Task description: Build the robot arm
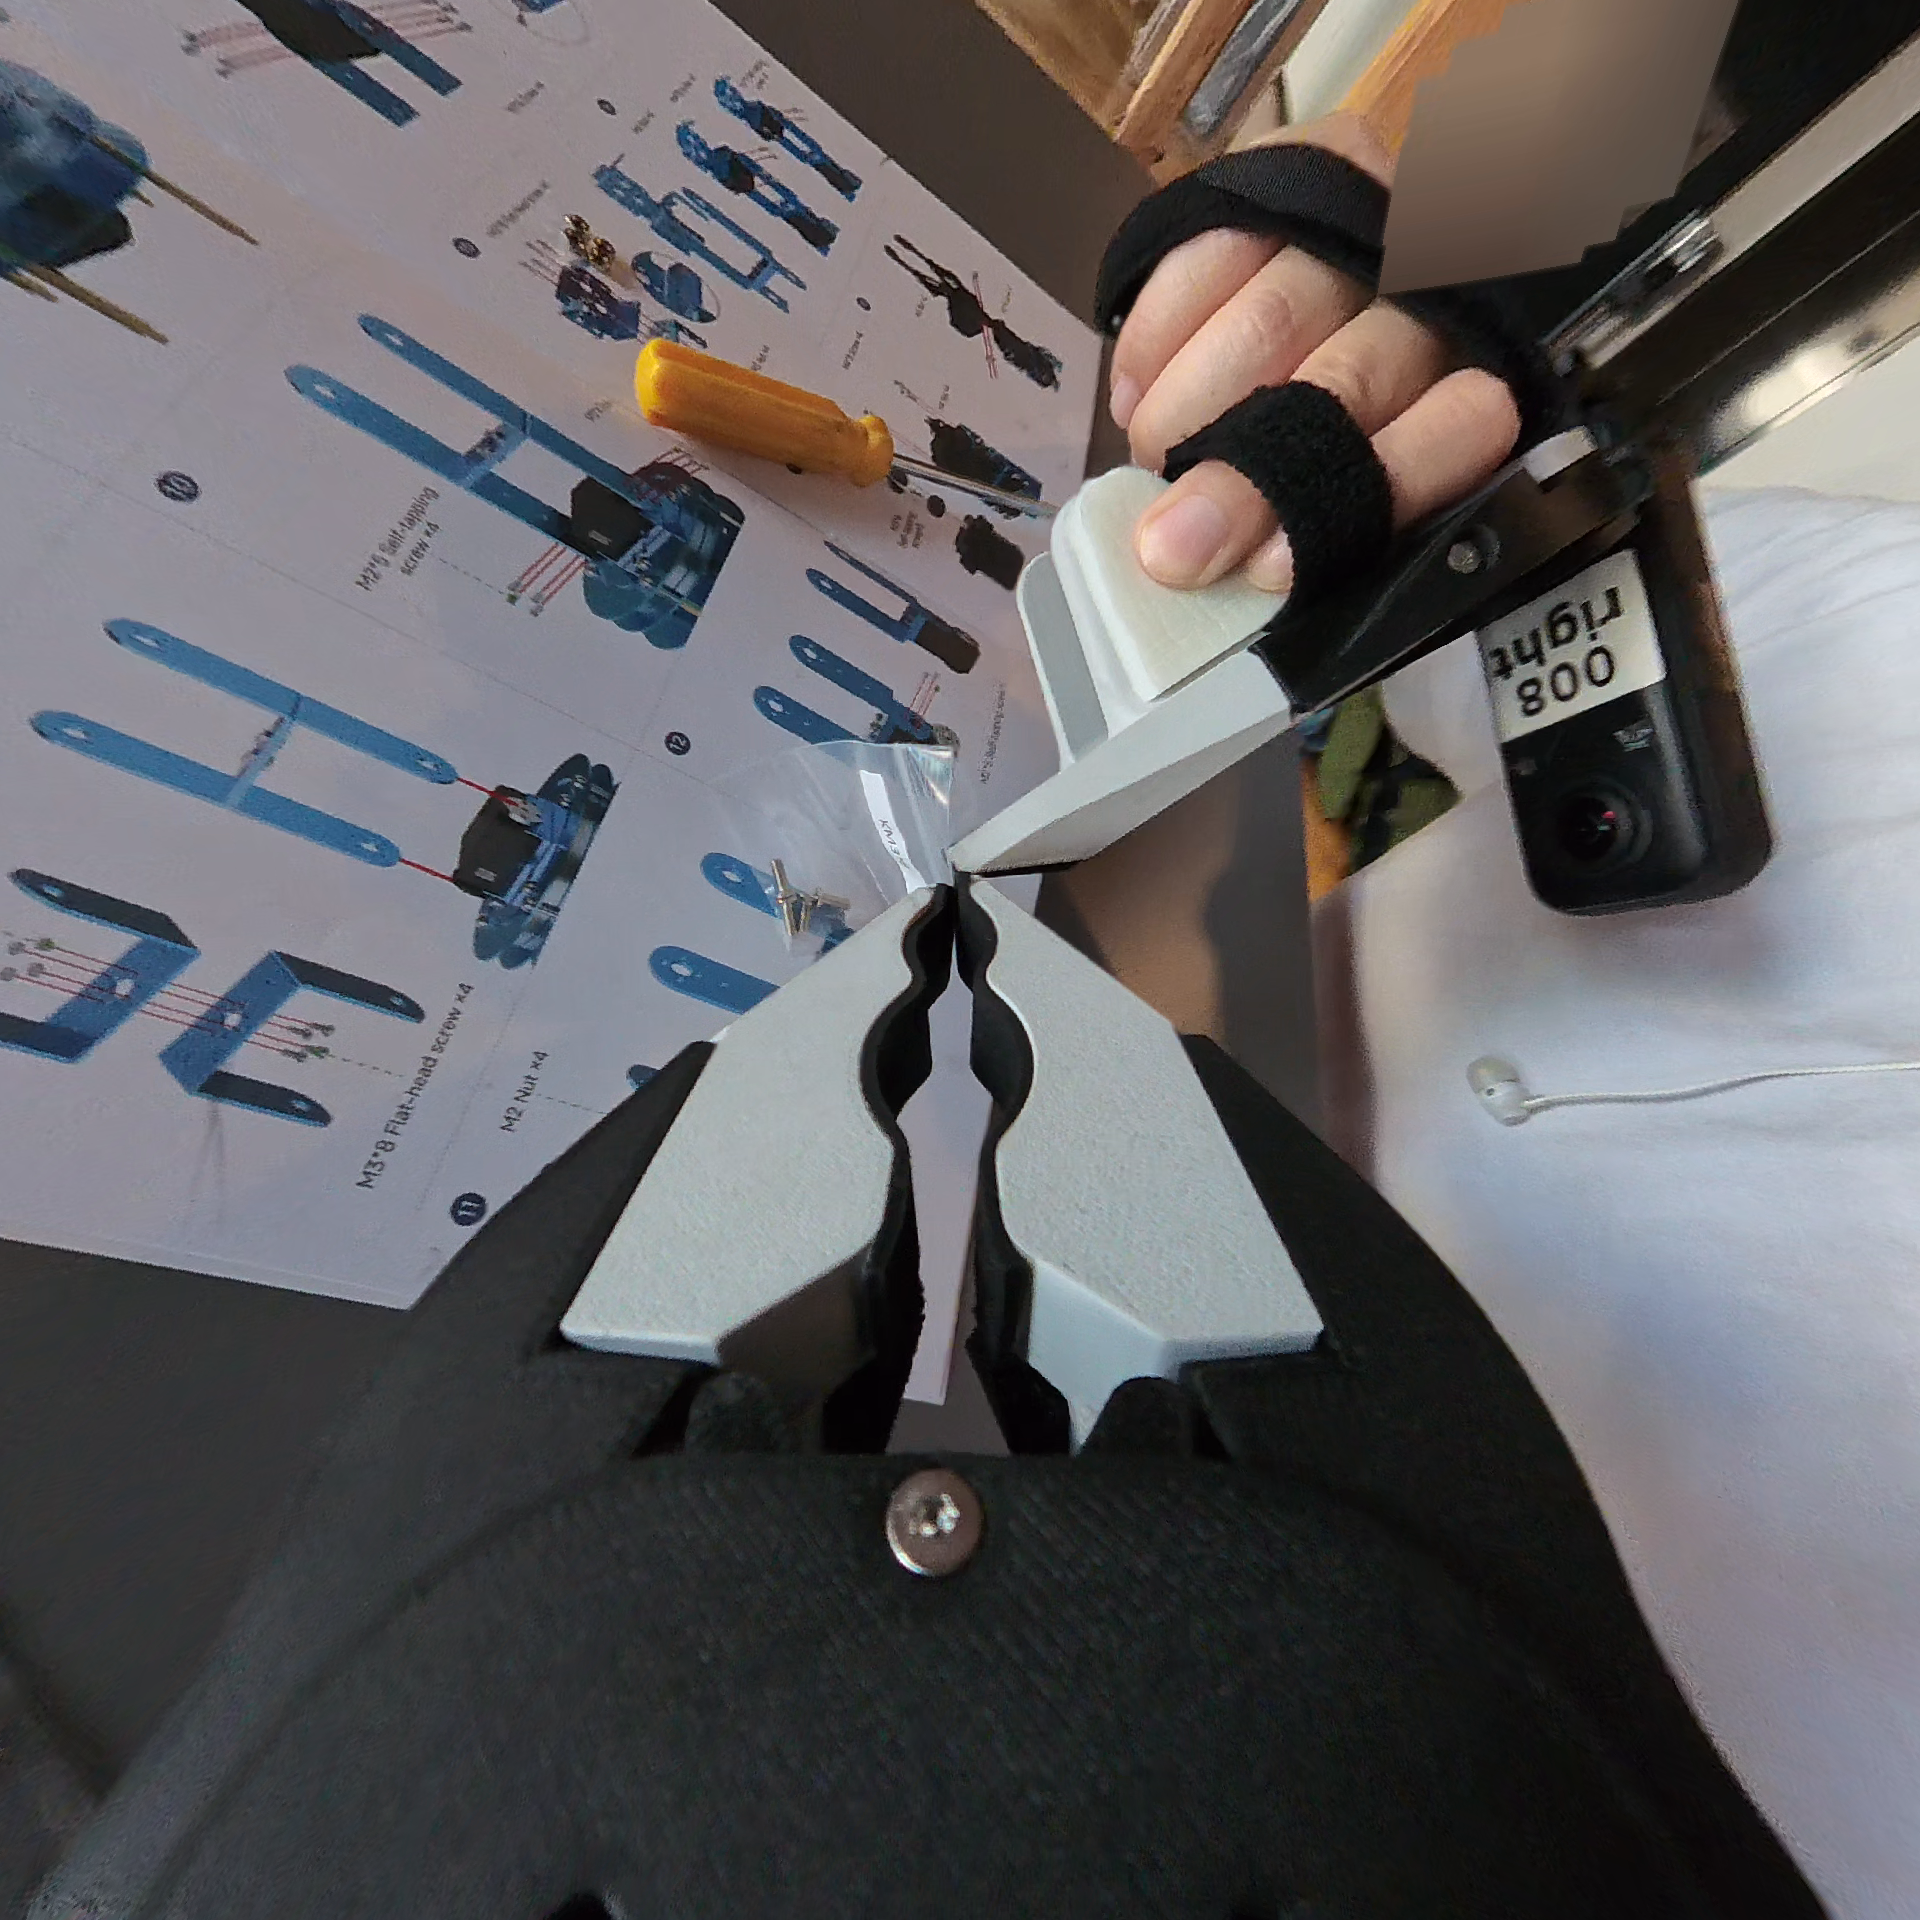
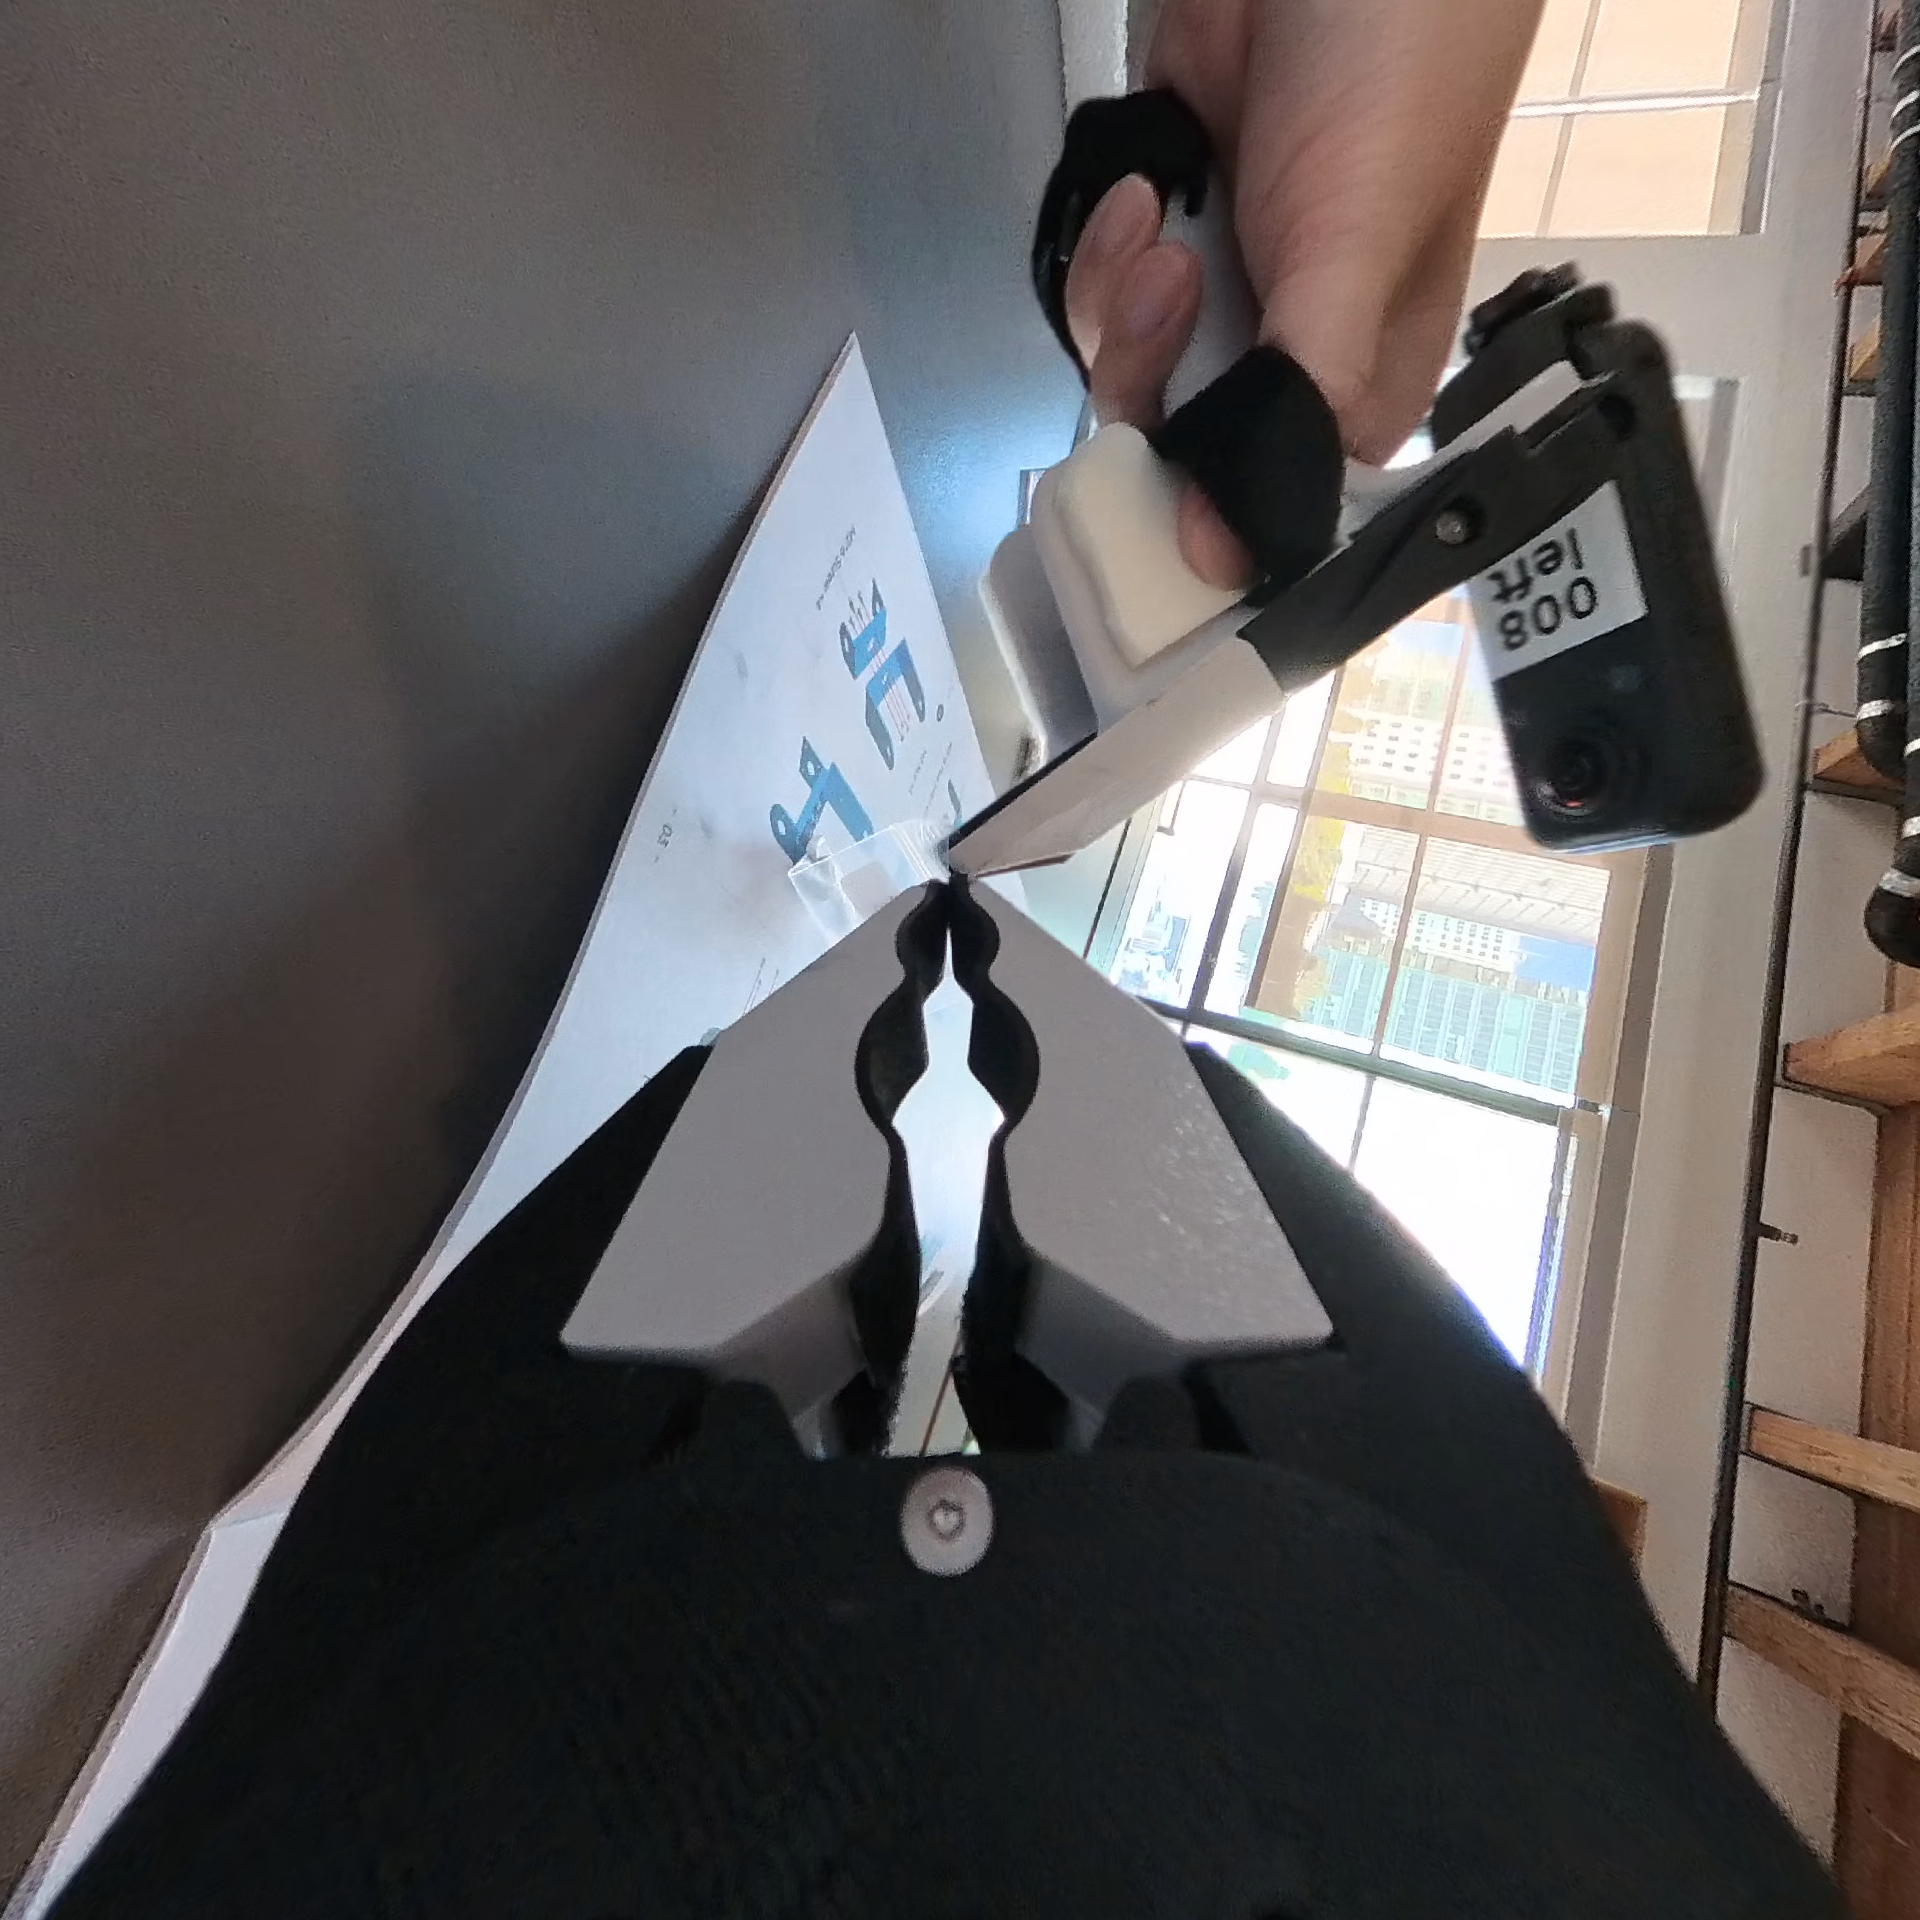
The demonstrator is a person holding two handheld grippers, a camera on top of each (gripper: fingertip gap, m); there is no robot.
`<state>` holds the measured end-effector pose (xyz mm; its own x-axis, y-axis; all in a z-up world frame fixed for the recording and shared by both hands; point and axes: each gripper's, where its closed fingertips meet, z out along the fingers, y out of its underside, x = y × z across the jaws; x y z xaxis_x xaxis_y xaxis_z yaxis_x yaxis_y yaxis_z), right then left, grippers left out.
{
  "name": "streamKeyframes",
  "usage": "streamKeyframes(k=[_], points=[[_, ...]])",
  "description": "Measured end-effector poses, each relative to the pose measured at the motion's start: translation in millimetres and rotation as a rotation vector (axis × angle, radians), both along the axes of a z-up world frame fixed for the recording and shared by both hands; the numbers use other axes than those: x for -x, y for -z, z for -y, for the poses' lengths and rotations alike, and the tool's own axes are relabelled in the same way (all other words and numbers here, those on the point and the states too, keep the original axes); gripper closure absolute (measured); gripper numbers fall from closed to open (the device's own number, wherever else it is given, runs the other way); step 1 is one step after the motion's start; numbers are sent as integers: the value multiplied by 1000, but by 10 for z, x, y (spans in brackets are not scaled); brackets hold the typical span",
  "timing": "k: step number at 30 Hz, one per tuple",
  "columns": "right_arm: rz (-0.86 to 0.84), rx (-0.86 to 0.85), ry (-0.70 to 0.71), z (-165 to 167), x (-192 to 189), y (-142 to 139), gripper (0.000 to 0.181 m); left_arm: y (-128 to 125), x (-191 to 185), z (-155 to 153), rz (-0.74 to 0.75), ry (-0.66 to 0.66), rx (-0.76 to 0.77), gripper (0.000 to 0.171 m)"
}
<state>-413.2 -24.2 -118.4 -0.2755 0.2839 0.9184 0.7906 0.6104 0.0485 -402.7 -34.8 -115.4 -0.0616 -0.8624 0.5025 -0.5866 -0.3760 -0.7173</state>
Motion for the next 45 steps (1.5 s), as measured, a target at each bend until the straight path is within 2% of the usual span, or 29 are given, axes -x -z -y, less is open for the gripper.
streamKeyframes(k=[5,8,10,17,26,35,38,40,43,45], points=[[-22,72,114,-78,-64,18,181,-37,-44,-159,-19,-111,-226,171],[-66,178,192,-104,-90,43,181,-12,-82,-215,-53,-140,-327,171],[-59,187,227,-130,-107,68,181,8,-101,-242,-66,-154,-386,171],[-103,295,361,-150,-135,82,181,11,-150,-294,-82,-218,-517,171],[-81,387,425,-79,-129,262,181,147,-148,-345,-150,-245,-669,171],[-123,360,457,-211,-200,151,181,-11,-123,-346,-72,-274,-573,171],[-143,317,428,-239,-197,87,181,-47,-137,-312,-52,-264,-585,171],[-153,309,429,-253,-199,80,167,-59,-147,-283,-40,-260,-570,171],[-133,279,405,-255,-191,77,163,-77,-139,-289,-21,-268,-529,171],[-94,179,355,-275,-194,24,164,-127,-131,-277,17,-269,-451,171]])
